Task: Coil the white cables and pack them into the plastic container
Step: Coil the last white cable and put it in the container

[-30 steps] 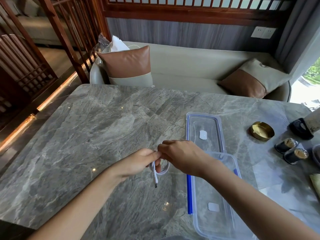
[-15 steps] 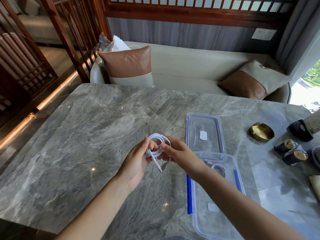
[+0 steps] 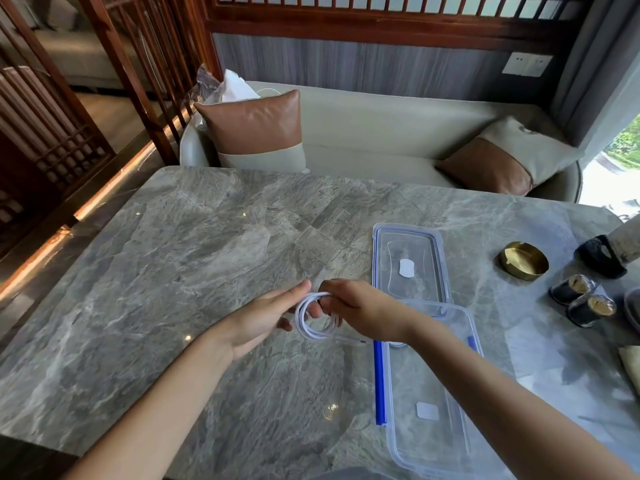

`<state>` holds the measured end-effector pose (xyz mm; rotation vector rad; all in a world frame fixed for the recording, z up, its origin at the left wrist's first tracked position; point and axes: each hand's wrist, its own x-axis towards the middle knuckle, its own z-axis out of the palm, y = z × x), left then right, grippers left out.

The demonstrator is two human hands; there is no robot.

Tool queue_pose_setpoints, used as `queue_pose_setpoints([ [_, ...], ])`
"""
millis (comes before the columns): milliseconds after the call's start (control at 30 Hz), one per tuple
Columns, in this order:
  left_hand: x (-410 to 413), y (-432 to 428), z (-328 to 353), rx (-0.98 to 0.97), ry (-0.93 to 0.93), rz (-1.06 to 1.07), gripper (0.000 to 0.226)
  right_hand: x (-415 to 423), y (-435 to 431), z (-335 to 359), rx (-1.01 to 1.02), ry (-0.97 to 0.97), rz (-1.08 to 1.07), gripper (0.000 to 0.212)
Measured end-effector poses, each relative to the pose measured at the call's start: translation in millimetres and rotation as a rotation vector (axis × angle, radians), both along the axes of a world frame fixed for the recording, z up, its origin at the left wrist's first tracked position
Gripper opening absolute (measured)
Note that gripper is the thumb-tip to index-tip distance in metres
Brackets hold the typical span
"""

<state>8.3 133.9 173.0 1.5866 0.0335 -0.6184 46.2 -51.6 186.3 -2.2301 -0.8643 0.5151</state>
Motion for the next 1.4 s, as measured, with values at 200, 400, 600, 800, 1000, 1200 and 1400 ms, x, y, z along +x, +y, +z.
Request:
queue_pose_setpoints([
  [200, -0.7, -8.0, -1.4, -0.156, 0.006, 0.155, 0.031, 8.4, -0.2, 8.8, 0.063, 0.027, -0.011, 0.015],
  [400, -6.8, -22.8, -5.9, -0.354, -0.027, 0.384, 0.039, 16.0, -8.1, 3.0, 0.226, 0.264, -0.016, 0.019],
  [600, -9.8, -36.8, -1.6, -0.564, 0.041, 0.507, 0.047, 6.2, -13.1, -18.3, 0.666, 0.957, -0.202, 0.035],
  [800, -7.7, -44.4, -5.5, -0.650, 0.044, 0.655, 0.061, -10.9, -2.1, -28.2, 0.737, 0.915, -0.144, 0.020],
  [1000, -15.1, -53.8, -16.6, -0.541, -0.001, 0.601, 0.045, -8.9, 7.7, -22.0, 0.683, 0.598, -0.329, 0.023],
  [1200, -9.8, -20.3, -12.1, -0.487, 0.071, 0.354, 0.041, 2.9, -12.1, -12.7, 0.453, 0.466, -0.118, 0.022],
  [1400, -4.5, -9.8, -10.5, -0.265, -0.011, 0.137, 0.037, 7.1, -15.6, -11.5, 0.319, 0.362, 0.029, 0.023],
])
